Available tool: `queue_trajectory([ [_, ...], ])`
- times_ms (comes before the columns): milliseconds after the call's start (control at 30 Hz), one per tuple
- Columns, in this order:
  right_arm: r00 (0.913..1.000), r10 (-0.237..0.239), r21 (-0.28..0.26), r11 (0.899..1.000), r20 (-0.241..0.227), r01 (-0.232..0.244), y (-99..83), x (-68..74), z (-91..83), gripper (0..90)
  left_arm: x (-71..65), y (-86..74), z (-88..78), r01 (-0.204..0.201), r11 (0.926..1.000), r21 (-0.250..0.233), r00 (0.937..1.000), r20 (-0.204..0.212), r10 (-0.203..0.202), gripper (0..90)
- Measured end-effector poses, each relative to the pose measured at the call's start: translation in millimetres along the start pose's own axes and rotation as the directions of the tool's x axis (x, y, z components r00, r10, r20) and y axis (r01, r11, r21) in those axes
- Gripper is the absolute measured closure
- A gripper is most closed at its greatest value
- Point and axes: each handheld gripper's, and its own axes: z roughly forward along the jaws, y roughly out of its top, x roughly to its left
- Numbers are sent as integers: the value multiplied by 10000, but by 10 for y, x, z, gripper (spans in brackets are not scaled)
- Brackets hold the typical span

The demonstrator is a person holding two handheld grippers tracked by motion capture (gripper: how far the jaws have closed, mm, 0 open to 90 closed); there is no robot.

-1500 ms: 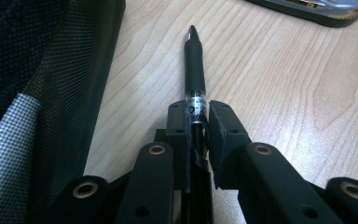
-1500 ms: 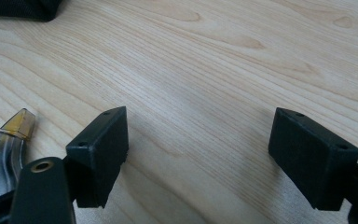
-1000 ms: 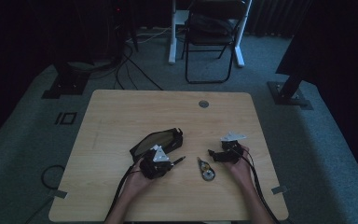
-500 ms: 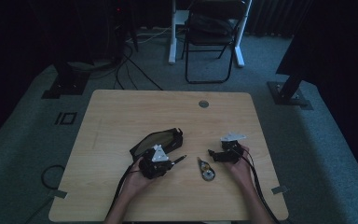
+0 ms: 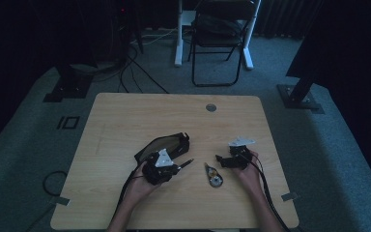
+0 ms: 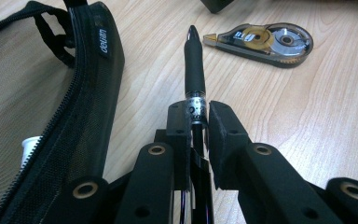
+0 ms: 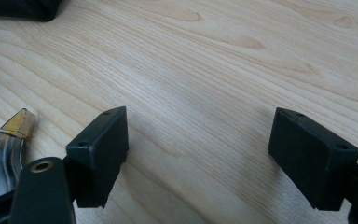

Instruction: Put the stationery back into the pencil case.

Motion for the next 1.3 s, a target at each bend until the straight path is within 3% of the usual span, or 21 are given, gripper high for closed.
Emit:
queue_trajectory([
  [1300,10000,10,1,10000,2,-10,0,1,0,201,-10,157,-260,-304,9977,-603,9995,-1,304,796],
])
